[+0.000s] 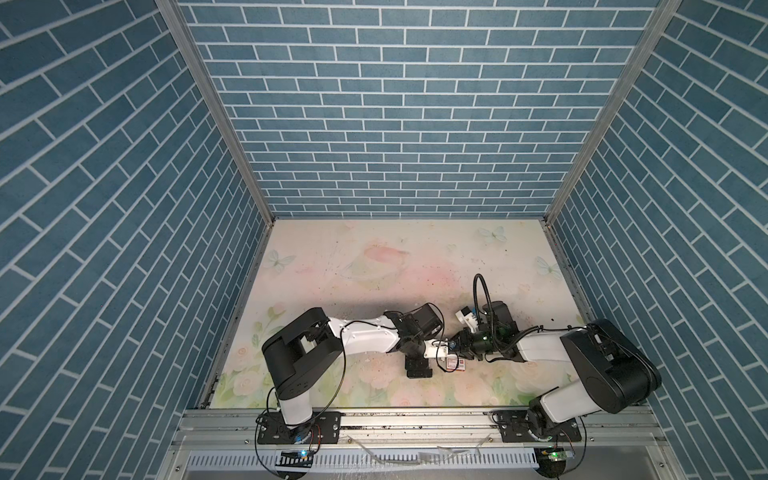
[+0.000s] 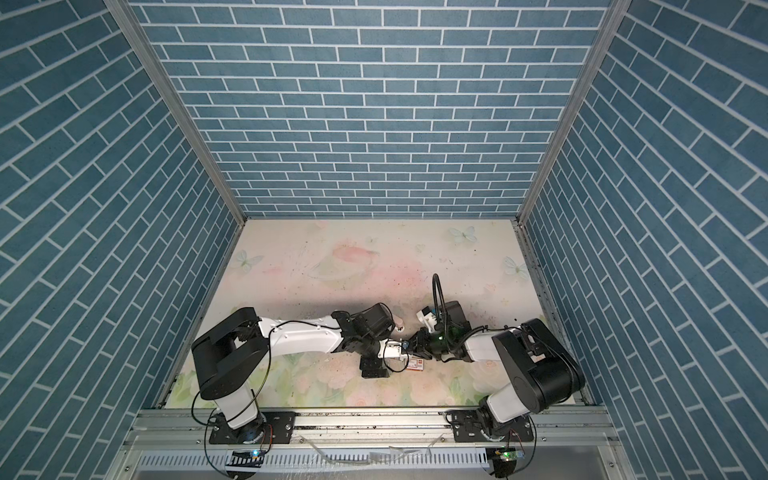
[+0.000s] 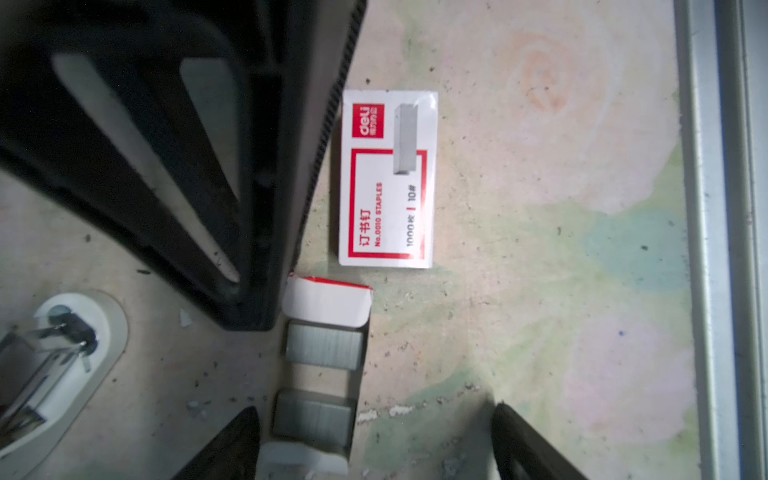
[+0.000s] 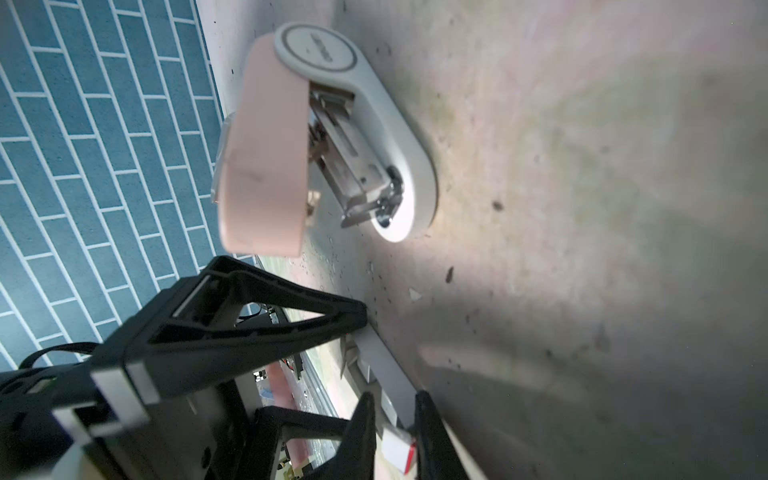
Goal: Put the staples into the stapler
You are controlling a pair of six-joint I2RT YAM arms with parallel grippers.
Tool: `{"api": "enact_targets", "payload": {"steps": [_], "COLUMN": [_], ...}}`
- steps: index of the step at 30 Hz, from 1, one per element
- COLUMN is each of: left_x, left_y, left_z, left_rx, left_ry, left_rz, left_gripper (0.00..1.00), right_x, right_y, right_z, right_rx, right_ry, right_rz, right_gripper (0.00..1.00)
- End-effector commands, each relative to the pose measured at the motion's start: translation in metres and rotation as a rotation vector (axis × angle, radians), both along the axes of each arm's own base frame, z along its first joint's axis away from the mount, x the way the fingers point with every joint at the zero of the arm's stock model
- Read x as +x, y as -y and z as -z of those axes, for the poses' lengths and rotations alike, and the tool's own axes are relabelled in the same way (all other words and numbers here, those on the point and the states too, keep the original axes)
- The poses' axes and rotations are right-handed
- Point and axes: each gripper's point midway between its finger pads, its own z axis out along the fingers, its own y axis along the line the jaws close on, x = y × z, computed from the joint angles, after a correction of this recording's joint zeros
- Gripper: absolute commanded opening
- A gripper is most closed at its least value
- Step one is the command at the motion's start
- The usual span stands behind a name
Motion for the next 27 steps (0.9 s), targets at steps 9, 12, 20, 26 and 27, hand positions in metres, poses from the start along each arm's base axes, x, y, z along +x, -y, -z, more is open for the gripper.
{"api": "enact_targets", "payload": {"steps": [9,12,20,26,27], "left_x": [0.0,0.003,0.007,0.016,0.017], "left_y": [-0.016,-0.017,-0.02,-0.023,-0.024], "left_z": [0.019,0.021,0.019,0.01,0.009], "left_rx": [0.067,0.069,0.065,0.046,0.043], "left_ry": [-0.018,-0.017,-0.005,0.007,0.008], "left_rz": [-0.043,-0.054,-0.073,-0.102,-0.105], "left_gripper": [0.97,0.98,1.0,1.0,0.99], "right_x": [-0.007,-0.008,-0.006,0.005,0.006], "right_y": [-0.001,0.0,0.001,0.003,0.002], "right_z": [0.003,0.006,0.006,0.003,0.002], "right_rx": [-0.013,-0.021,-0.035,-0.064,-0.066], "right_ry": [-0.014,-0.018,-0.006,0.033,0.04], "right_rz": [-0.033,-0.035,-0.025,0.0,0.001], "right_gripper": [0.18,0.18,0.18,0.22,0.22]}}
